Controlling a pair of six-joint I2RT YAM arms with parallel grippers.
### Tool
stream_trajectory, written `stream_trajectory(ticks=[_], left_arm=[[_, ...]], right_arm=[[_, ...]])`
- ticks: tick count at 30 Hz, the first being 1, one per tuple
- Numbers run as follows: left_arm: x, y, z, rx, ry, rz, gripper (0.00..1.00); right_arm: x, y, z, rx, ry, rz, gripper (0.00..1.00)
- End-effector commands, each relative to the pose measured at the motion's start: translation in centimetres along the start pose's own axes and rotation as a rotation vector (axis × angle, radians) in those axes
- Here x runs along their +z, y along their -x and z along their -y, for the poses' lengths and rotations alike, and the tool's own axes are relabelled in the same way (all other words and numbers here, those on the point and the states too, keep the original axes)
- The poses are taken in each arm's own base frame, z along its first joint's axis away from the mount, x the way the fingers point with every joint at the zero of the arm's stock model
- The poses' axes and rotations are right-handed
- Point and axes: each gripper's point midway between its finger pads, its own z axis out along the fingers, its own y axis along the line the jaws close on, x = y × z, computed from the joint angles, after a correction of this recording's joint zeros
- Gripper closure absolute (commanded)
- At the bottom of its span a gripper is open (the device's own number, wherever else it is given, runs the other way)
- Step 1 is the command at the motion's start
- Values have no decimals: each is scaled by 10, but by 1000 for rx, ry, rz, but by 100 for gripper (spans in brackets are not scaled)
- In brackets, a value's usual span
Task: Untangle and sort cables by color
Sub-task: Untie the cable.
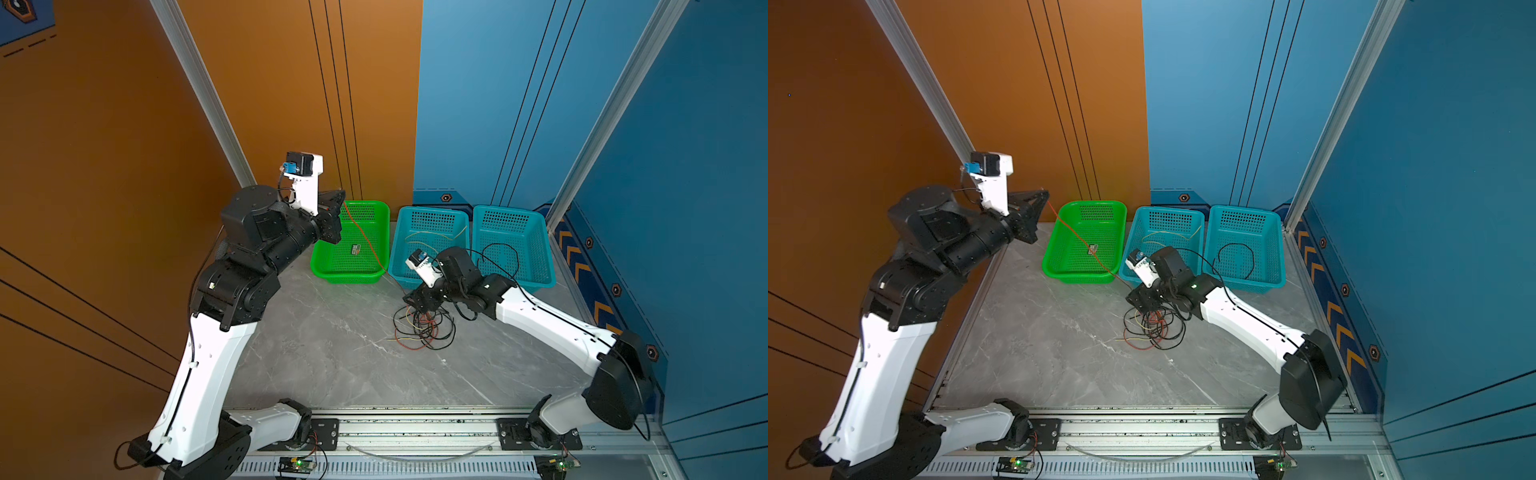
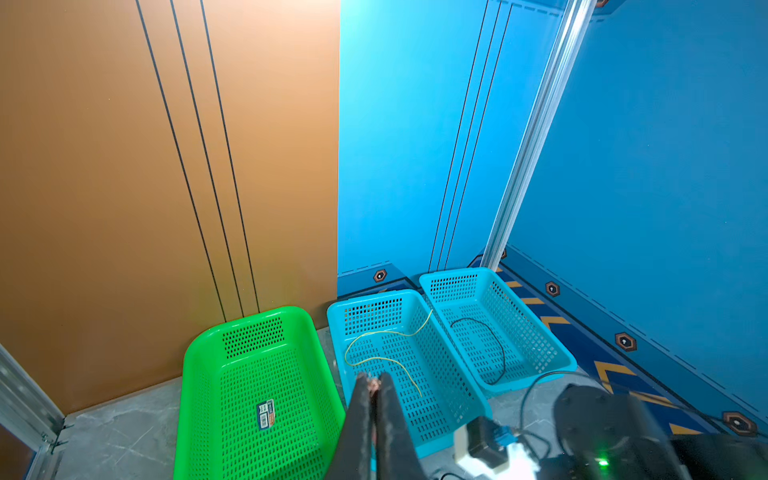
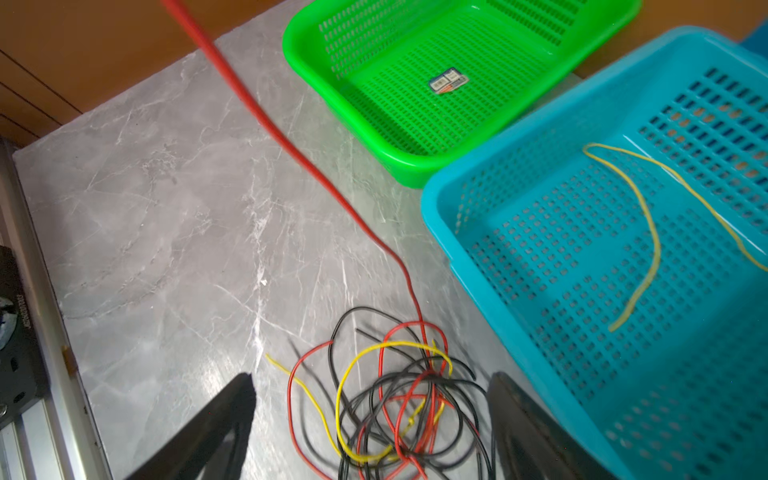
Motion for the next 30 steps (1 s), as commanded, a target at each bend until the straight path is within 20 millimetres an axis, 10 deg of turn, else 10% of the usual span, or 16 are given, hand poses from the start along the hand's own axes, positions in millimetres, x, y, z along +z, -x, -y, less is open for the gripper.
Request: stream_trajectory(ticks=[1, 13, 23, 30], left_arm=[[-20, 17, 9, -10, -38, 45, 100], [-19, 15, 10, -17, -43, 33, 100], [-19, 14, 5, -8, -22, 27, 100], [-17, 12, 3, -15, -20, 21, 100]], right_arm=[[8, 37, -11, -87, 54, 106, 15], [48, 41, -39, -132, 159, 101, 22], [16, 38, -55, -50, 285, 213, 23], [28, 45, -82, -56, 373, 243, 24]])
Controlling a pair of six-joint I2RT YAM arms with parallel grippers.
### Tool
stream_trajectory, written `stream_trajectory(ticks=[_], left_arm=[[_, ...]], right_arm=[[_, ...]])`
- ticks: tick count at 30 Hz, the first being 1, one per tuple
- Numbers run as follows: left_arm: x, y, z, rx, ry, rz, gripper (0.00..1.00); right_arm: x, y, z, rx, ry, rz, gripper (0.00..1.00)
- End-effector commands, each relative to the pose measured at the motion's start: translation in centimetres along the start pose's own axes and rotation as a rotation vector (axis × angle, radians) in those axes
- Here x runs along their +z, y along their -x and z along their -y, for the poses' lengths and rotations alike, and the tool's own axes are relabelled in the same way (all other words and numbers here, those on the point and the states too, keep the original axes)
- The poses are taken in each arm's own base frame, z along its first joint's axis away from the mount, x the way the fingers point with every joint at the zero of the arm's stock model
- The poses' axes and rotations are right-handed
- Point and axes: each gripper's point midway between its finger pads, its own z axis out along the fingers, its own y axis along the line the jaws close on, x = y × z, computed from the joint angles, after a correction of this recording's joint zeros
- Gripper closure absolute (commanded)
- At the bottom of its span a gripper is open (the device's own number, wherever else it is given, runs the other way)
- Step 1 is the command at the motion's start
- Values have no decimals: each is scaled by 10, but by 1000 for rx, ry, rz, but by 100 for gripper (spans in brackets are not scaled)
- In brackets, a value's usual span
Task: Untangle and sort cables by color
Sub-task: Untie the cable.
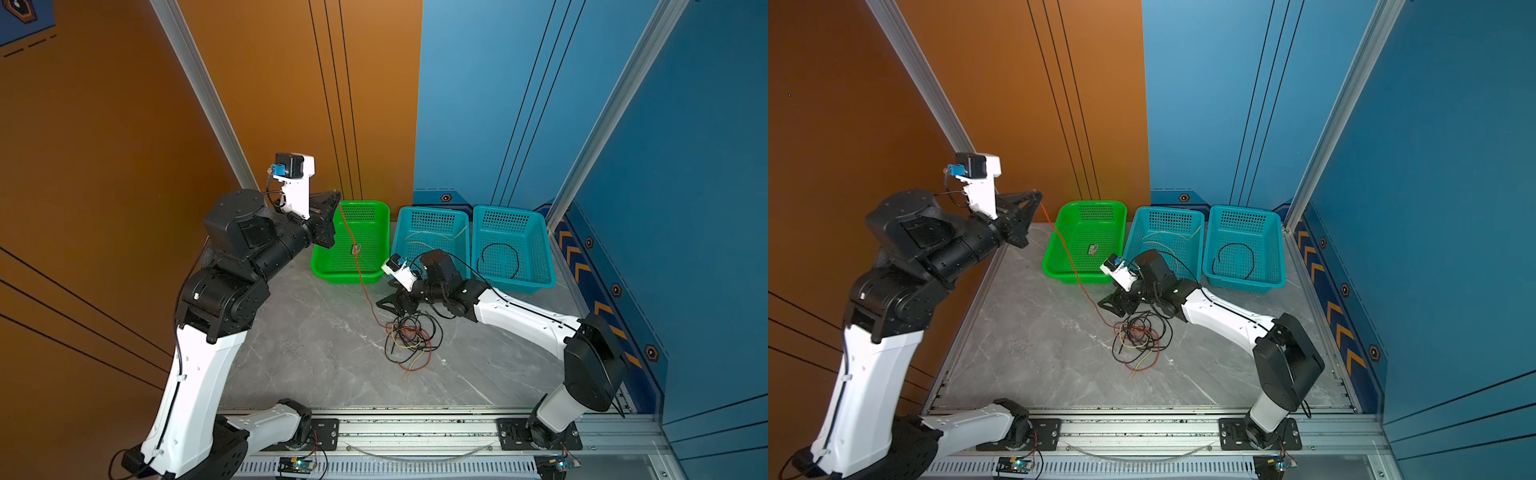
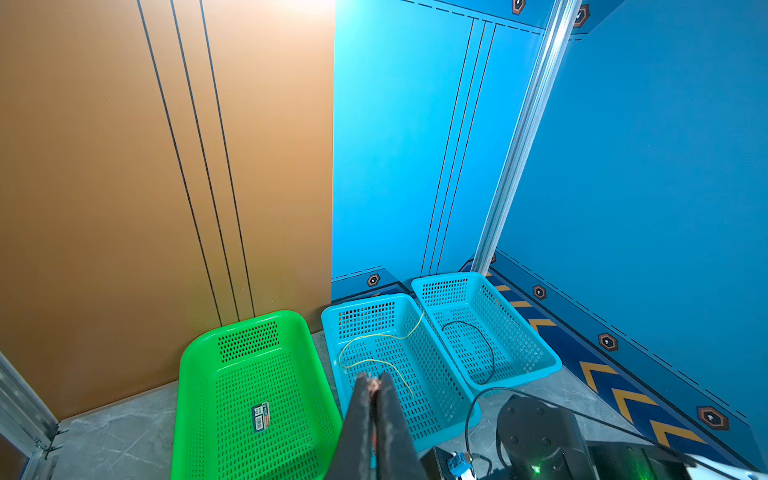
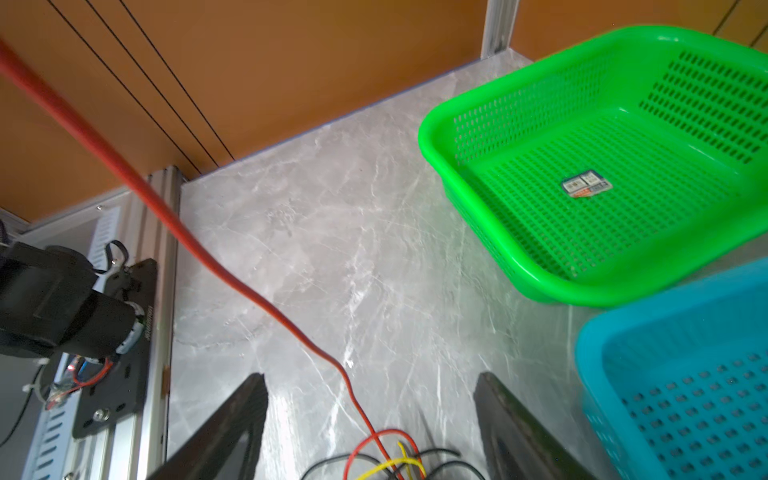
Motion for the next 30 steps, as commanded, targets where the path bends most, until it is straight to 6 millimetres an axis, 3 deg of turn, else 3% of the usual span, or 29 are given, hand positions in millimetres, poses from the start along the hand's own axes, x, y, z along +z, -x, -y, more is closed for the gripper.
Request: stream_trajectory(ticks=[1, 9, 15, 20, 25, 27, 30], left_arm=[[-6, 9, 0, -9, -3, 22, 100], [-5, 7, -3, -16, 2, 18, 100], [-7, 8, -3, -18, 3, 21, 100], [-11, 5, -7, -21, 13, 19, 100], [-11, -17, -12, -27, 26, -23, 100], [-7, -35, -12, -25, 16, -52, 77], [2, -70, -11, -40, -12, -97, 32]], right_arm=[[13, 11, -16, 1, 76, 43, 25], [40, 15, -26, -10, 114, 39, 30], [48, 16, -14, 23, 86, 60, 62], [43, 18, 0, 55, 45, 82, 93], [21, 30, 23, 78, -71, 120, 100], [6, 36, 31, 85, -112, 129, 100], [-16, 47, 37, 93, -159, 144, 100]])
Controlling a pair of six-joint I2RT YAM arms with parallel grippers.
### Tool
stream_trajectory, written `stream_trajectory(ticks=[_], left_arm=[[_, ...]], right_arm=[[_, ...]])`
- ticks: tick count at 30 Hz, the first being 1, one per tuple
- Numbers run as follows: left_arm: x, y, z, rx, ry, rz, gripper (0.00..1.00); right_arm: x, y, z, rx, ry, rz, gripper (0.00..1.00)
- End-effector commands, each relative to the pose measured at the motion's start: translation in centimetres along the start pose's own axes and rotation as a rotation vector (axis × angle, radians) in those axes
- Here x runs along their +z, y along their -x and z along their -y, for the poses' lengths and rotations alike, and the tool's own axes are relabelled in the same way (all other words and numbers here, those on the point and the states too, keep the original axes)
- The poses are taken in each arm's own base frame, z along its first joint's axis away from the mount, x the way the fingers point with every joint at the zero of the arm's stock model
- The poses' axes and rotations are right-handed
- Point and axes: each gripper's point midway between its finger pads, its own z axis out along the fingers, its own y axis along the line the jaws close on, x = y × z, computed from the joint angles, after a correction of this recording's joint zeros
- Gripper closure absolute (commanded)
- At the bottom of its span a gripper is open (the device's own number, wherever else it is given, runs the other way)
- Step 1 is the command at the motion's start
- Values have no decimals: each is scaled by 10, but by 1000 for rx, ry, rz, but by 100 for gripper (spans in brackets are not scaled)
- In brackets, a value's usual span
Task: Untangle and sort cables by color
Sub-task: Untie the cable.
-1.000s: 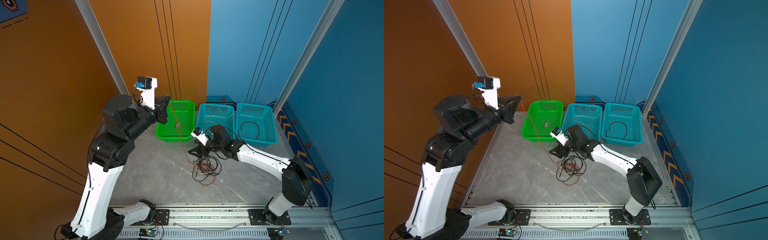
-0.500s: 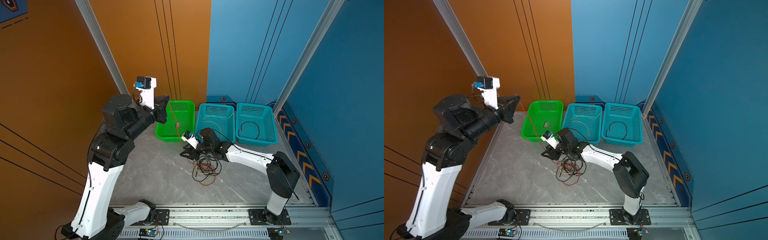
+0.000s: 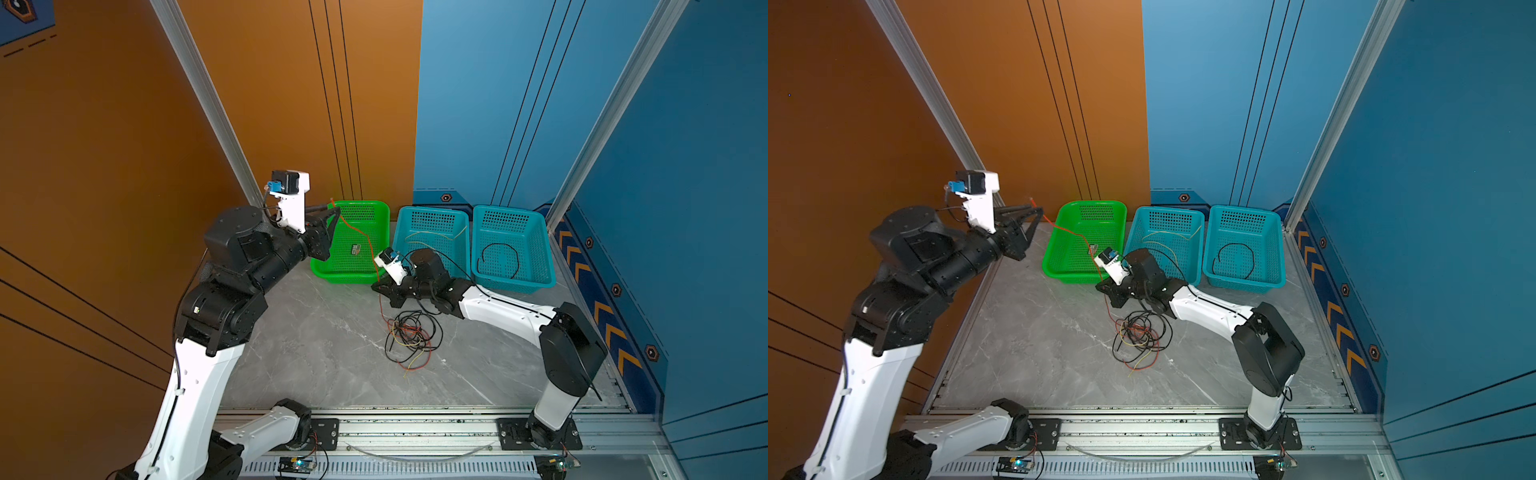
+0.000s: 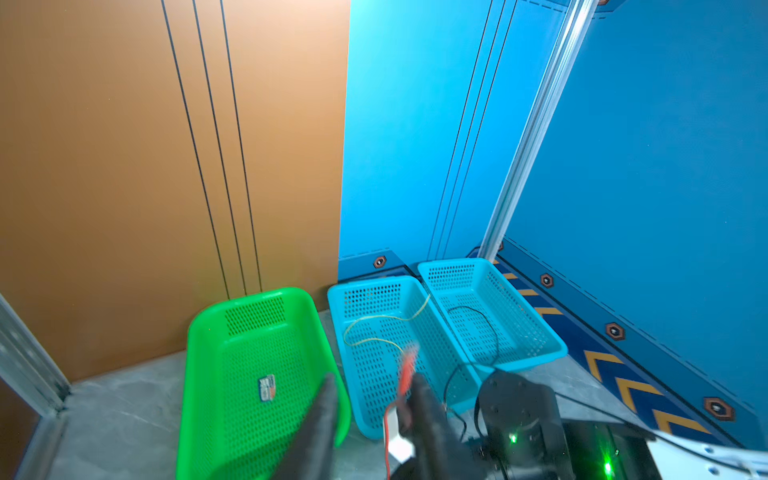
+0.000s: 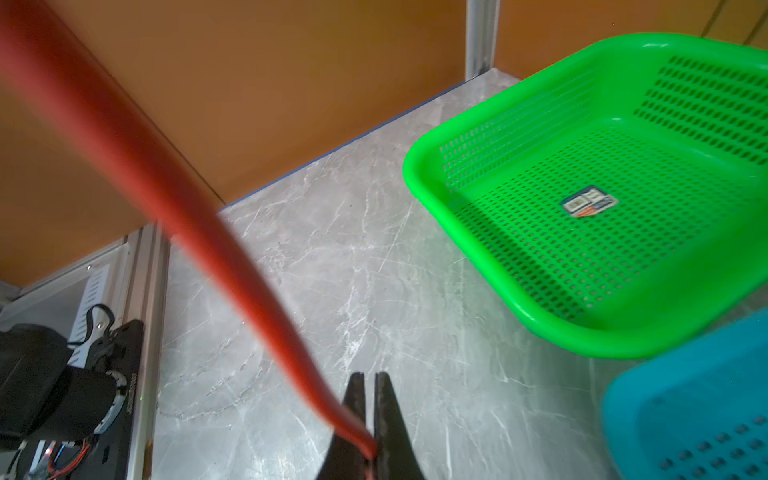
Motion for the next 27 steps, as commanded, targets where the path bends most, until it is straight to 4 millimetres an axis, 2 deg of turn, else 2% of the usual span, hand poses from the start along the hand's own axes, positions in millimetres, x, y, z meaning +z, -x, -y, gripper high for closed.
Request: stream_trajectory(ticks=[1, 3, 4, 6, 10, 13, 15, 18, 21, 24, 27], left_arm=[[14, -34, 2, -19, -46, -46, 26], [22, -58, 3, -44, -66, -72, 8], [24, -67, 4, -59, -82, -77, 3], [30, -87, 9, -95, -122, -88, 2], [49, -125, 31, -143, -224, -124, 3], [60, -150, 56, -77, -279, -171, 2], [63, -165, 80, 25, -347, -146, 2], [70, -192, 94, 61, -386, -164, 2], [79, -208, 91, 62, -377, -166, 0], [90, -223, 78, 60, -311, -195, 5], [97, -226, 71, 55, -294, -190, 10]], right_arm=[[-37, 35, 7, 4, -85, 72, 100], [-53, 45, 12, 17, -121, 88, 100], [-60, 51, 13, 23, -131, 96, 100], [-74, 62, 14, 35, -159, 110, 100], [-98, 84, 7, 74, -164, 142, 100], [-108, 94, 2, 104, -157, 163, 100], [-112, 97, -1, 122, -153, 170, 100], [-115, 98, -2, 149, -152, 177, 100], [-117, 98, -4, 158, -147, 176, 100], [-120, 97, -8, 158, -142, 174, 100], [-124, 99, -11, 155, -135, 175, 100]])
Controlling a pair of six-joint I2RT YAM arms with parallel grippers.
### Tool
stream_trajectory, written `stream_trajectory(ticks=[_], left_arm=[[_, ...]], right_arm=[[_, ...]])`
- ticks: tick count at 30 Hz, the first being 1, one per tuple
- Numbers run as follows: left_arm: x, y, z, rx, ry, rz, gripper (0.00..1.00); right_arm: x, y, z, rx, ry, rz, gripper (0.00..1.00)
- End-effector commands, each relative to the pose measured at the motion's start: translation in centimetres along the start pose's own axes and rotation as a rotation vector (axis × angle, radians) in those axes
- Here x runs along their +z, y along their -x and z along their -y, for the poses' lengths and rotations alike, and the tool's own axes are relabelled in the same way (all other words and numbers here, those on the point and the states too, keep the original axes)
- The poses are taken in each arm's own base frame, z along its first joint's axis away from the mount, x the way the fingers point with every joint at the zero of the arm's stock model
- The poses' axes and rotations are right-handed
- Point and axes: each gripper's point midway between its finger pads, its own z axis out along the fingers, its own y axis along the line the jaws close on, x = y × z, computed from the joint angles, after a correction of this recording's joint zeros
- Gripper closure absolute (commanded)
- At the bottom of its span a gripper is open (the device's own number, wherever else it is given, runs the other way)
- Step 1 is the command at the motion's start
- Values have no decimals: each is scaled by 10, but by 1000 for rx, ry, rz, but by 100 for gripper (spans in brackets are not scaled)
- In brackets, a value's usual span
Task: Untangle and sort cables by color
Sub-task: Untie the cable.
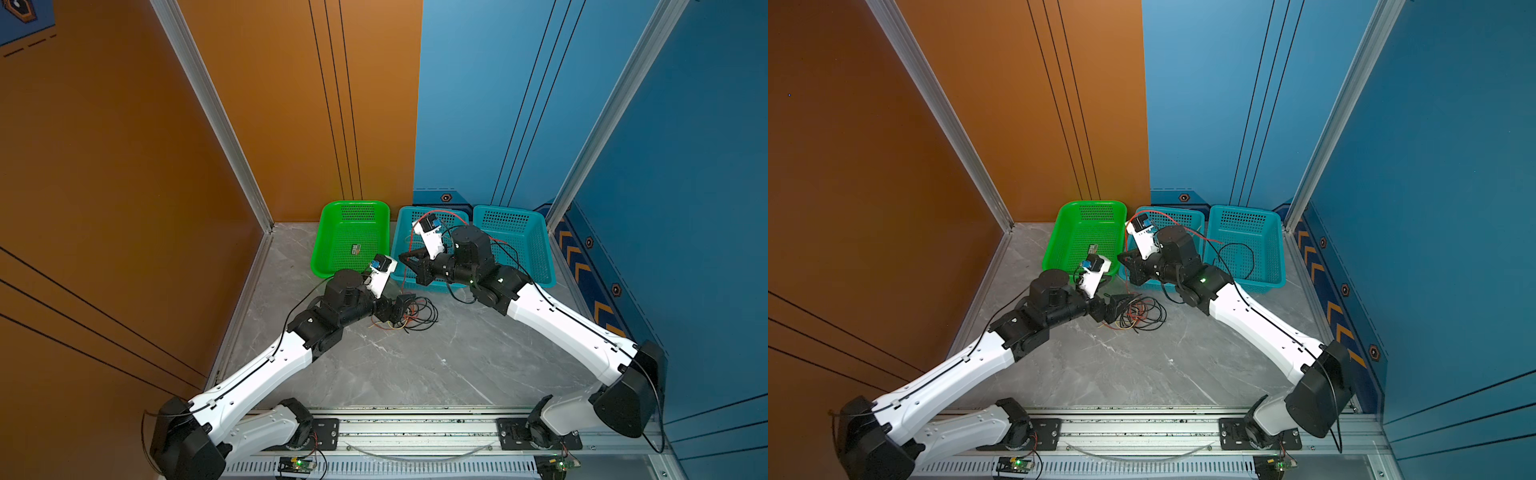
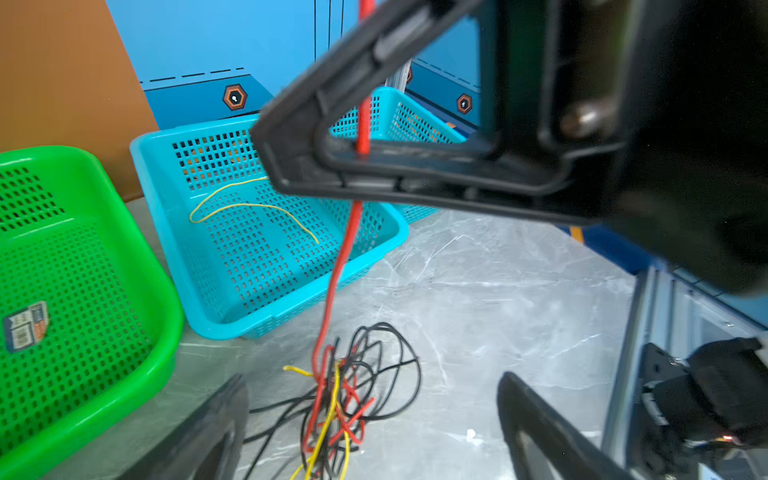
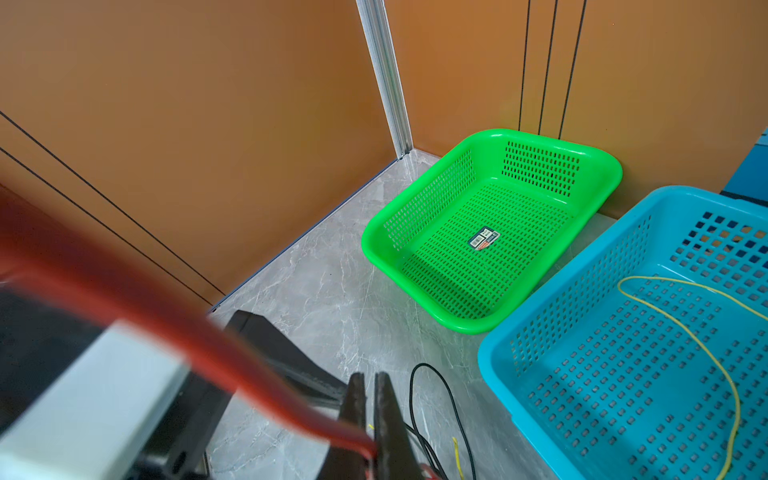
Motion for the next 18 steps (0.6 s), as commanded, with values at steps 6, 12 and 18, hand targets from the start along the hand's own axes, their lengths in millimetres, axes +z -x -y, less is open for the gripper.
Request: stream_trajectory(ticks=[6, 12, 18], left_arm=[[7, 26, -18, 18, 25, 125, 26], [21, 27, -14, 8, -46, 132, 36], [32, 18, -8, -1, -90, 116, 56]], right_arm=[[-21, 16, -22, 21, 57, 39, 100], [-21, 12, -28, 38, 85, 39, 100], [-22, 8, -29, 46, 95, 34, 100]])
